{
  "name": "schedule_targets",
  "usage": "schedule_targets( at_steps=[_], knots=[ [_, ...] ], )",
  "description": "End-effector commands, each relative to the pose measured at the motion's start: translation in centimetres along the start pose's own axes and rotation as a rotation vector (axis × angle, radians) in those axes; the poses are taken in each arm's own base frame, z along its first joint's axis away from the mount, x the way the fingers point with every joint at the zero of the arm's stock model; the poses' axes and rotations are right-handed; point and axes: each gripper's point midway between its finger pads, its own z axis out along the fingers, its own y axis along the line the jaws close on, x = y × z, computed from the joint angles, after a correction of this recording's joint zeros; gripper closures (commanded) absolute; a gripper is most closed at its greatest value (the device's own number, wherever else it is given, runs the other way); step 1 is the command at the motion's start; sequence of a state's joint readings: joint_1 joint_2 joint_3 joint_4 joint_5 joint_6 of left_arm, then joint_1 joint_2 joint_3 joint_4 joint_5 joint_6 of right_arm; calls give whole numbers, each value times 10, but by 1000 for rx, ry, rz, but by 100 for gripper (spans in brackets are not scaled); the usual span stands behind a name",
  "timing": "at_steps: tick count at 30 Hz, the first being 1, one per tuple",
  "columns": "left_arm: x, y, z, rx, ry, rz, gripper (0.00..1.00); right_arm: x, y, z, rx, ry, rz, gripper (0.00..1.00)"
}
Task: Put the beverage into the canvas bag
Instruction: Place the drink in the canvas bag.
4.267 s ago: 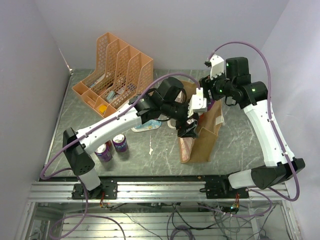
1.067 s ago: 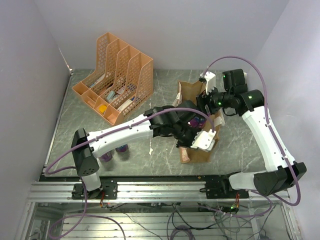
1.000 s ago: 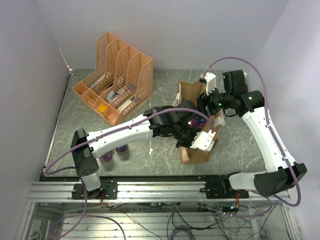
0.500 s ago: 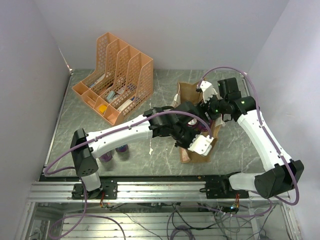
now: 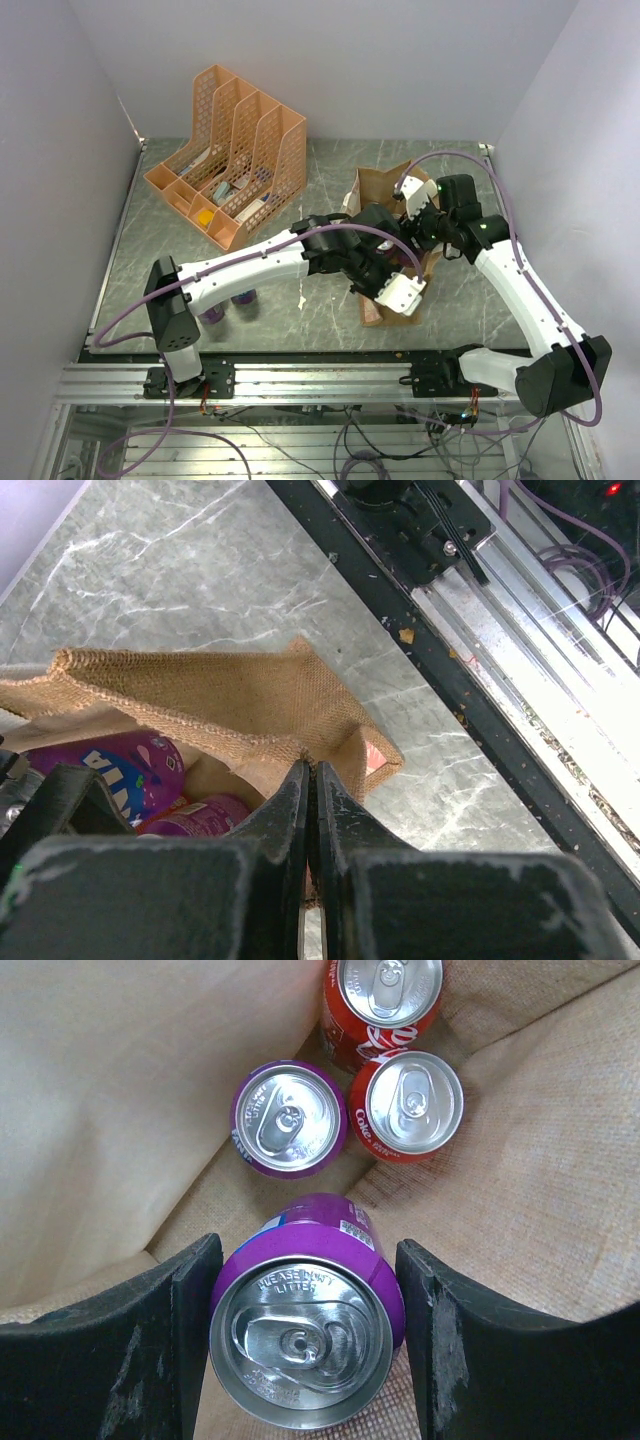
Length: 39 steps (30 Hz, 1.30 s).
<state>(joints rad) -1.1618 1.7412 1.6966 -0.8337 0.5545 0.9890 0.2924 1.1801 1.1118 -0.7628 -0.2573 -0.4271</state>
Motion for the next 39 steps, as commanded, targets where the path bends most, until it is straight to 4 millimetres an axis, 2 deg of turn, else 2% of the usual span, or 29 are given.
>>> schedule_targets(
  at_steps=[1, 9, 18, 19, 24, 31, 39],
  knots=[
    [29, -13, 18, 86, 49, -10, 92, -25, -11, 5, 38, -127, -25, 91],
    [33, -11, 17, 104, 48, 25, 90, -16, -17, 24, 53, -112, -21, 92],
    [33, -10, 21, 135, 31, 77, 88, -7, -25, 25, 107, -85, -17, 92],
    [33, -11, 22, 137, 28, 77, 88, 3, -21, 29, 101, -64, -14, 92],
    [29, -8, 27, 139, -1, 51, 87, 13, -18, 36, 95, -62, -5, 92],
    [23, 1, 29, 126, -15, 56, 86, 10, -15, 47, 69, -92, -13, 92],
    [29, -9, 31, 150, -13, 49, 90, 22, -23, 64, 88, -58, -31, 92]
  ],
)
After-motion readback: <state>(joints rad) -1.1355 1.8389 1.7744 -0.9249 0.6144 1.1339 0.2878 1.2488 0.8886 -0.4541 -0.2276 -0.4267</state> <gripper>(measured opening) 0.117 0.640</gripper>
